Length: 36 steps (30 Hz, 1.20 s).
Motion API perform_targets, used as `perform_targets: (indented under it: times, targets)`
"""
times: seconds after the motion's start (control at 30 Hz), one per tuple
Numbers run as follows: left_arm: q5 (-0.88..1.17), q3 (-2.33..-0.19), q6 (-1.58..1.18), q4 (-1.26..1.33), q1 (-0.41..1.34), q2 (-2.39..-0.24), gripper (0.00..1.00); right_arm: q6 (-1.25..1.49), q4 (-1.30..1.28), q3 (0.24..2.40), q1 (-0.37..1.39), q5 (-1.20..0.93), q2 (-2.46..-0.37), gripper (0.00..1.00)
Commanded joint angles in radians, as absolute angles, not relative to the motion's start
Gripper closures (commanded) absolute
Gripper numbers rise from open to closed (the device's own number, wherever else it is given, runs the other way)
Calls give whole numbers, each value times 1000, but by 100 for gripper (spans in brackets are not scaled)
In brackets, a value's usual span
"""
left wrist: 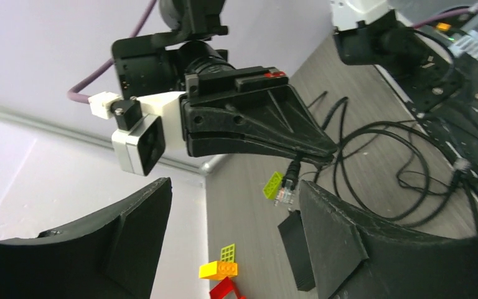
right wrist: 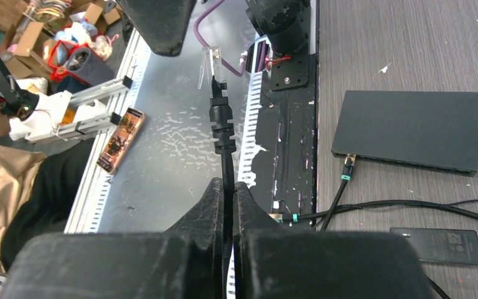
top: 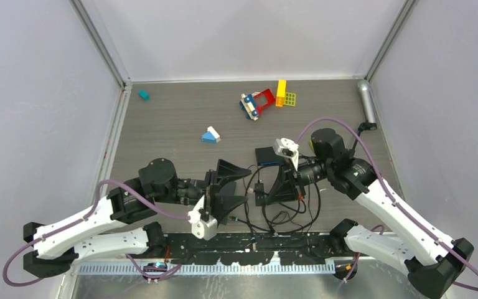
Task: Insert the plug into the switch port
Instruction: Pick up the connector from the center of the board.
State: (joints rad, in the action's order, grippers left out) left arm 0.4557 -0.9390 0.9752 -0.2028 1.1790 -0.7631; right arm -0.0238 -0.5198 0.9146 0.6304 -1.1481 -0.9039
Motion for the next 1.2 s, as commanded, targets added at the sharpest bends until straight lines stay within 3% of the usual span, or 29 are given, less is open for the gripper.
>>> perform_targets:
  times: [0.0, 0.3, 0.67, 0.8, 1.17]
  targets:
    - [514, -1036, 1021, -451, 1185, -768, 24, -62, -544, 965, 650, -1084, -887, 99]
    - [440, -1006, 979, -497, 1218, -780, 24, -101, -566, 946, 655, -1036, -888, 99]
    - [381, -976, 989, -360, 1225, -848, 43, -106, -561, 941, 660, -1073, -886, 100]
    - [371, -978, 980, -306, 1224, -873, 46, -109, -562, 939, 666, -1075, -893, 100]
    - [356, -982, 954, -314, 1225, -873, 70, -111, -562, 937, 668, -1074, -885, 100]
